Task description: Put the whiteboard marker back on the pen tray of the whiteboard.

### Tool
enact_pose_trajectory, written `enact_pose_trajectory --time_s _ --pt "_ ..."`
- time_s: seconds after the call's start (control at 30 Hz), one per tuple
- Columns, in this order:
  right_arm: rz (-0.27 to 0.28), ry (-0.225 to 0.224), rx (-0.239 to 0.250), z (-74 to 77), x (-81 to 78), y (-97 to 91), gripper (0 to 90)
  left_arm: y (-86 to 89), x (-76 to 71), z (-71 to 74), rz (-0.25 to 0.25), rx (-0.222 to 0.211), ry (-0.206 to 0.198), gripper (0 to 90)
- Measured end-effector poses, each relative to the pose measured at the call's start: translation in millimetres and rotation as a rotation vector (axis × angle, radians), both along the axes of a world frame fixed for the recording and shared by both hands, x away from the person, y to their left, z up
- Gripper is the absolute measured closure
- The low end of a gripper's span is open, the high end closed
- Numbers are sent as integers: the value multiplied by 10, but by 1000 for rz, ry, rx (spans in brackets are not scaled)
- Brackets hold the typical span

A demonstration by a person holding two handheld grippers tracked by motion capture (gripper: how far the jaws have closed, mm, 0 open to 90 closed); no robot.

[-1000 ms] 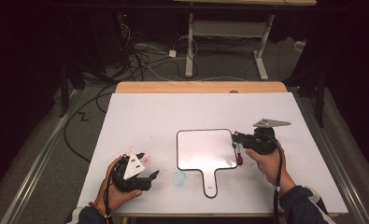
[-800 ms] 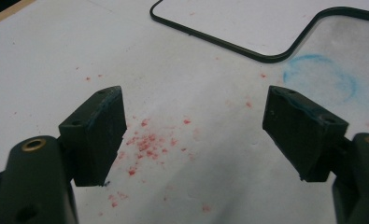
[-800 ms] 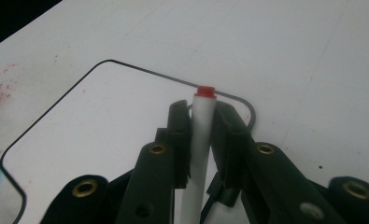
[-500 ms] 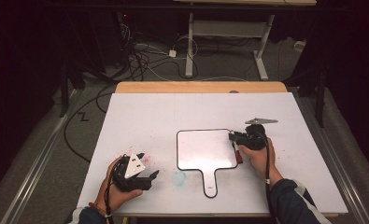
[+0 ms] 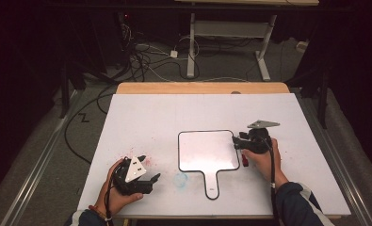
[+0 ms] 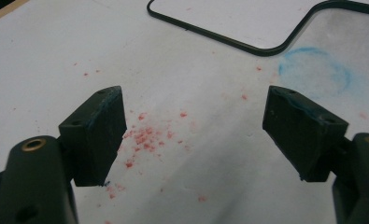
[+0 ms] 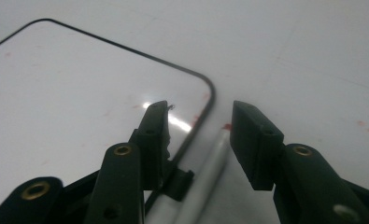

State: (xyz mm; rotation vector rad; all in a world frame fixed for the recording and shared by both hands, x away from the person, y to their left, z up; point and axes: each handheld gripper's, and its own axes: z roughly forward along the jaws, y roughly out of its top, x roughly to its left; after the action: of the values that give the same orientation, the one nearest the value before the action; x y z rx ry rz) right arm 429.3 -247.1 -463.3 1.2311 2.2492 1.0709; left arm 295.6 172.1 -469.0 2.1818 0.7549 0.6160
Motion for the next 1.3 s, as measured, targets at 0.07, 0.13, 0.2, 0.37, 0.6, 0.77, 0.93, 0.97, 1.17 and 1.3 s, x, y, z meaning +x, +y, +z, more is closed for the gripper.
enact_pose_trajectory --time_s 0.07,0.13,0.2,0.37,0.6,0.77,0.93,0.97,1.17,1.3 --pt "7 4 2 -11 -9 13 723 -5 2 1 0 -3 10 205" --pt "36 16 24 -16 -10 30 736 -15 3 0 0 -1 7 204" --pt "12 -3 -2 8 -22 39 701 -11 9 3 0 6 -2 204" --pt "-34 32 -27 56 -83 -60 707 5 0 6 2 6 -4 205" --pt "-14 57 -117 57 -334 17 743 2 -12 15 -2 6 -7 205" --pt "-44 73 -152 -11 -388 -26 770 -10 -14 13 -8 5 -4 204" --pt "-85 39 -169 -22 -384 -16 815 -22 -9 11 -10 9 0 204" --pt "-87 41 -167 -20 -378 -24 816 -23 -11 11 -10 9 0 205" --pt "-117 -27 -110 107 -444 -48 817 -16 -10 5 -4 4 12 205" --pt "-80 -5 -87 106 -452 46 816 -24 -10 4 -7 8 11 205"
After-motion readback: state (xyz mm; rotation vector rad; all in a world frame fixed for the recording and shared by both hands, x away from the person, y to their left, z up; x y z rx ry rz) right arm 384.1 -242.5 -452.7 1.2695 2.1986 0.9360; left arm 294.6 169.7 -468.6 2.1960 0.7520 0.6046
